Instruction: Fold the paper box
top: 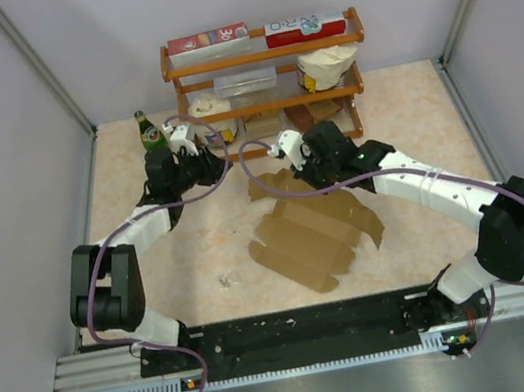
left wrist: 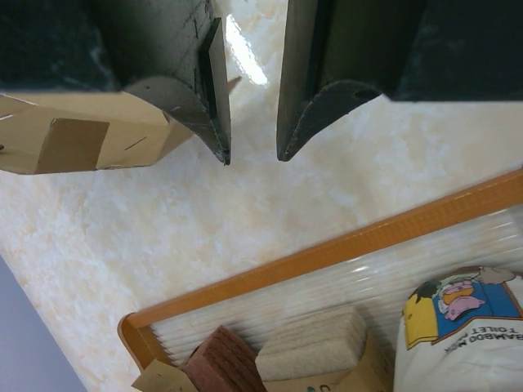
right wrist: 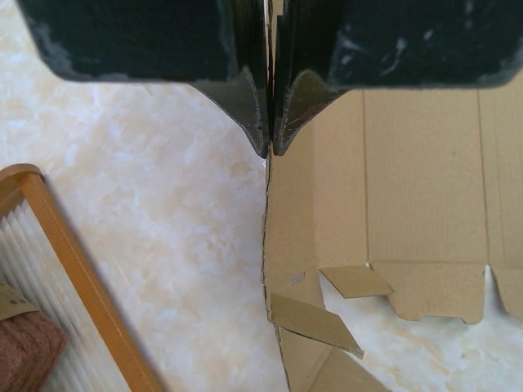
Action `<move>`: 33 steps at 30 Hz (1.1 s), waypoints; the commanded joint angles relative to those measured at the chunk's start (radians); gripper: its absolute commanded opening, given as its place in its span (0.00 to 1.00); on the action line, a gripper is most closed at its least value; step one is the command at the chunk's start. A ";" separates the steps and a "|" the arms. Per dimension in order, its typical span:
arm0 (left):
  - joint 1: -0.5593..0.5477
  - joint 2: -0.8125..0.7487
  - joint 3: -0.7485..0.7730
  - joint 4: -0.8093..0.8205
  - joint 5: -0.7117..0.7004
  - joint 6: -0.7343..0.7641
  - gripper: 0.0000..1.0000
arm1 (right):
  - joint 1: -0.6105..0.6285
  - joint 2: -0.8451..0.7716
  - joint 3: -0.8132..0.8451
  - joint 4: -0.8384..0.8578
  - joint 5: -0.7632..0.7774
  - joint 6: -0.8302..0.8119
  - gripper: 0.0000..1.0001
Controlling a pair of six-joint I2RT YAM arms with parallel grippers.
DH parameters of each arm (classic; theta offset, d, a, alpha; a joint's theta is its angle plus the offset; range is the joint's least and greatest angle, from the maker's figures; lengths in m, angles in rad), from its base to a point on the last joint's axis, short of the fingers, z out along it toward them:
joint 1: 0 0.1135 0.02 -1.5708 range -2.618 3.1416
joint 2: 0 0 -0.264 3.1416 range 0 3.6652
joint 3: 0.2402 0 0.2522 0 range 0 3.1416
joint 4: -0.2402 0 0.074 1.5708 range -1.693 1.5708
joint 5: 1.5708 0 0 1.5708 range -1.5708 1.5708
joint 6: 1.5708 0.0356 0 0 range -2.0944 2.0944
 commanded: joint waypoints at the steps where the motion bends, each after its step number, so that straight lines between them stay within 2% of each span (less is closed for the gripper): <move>1: 0.037 0.042 0.024 0.097 0.032 -0.018 0.34 | 0.016 -0.016 0.018 -0.002 0.083 -0.040 0.00; 5: 0.048 0.088 0.033 0.134 0.062 -0.032 0.34 | 0.048 -0.057 -0.071 0.094 0.128 -0.122 0.00; 11: 0.045 0.175 0.086 0.157 0.162 -0.042 0.35 | 0.078 -0.123 -0.161 0.191 0.090 -0.202 0.00; 21: -0.044 0.266 0.126 0.075 0.233 0.066 0.36 | 0.081 -0.111 -0.154 0.222 0.113 -0.211 0.00; 33: -0.125 0.303 0.066 0.120 0.269 0.106 0.34 | 0.081 -0.103 -0.146 0.249 0.131 -0.225 0.00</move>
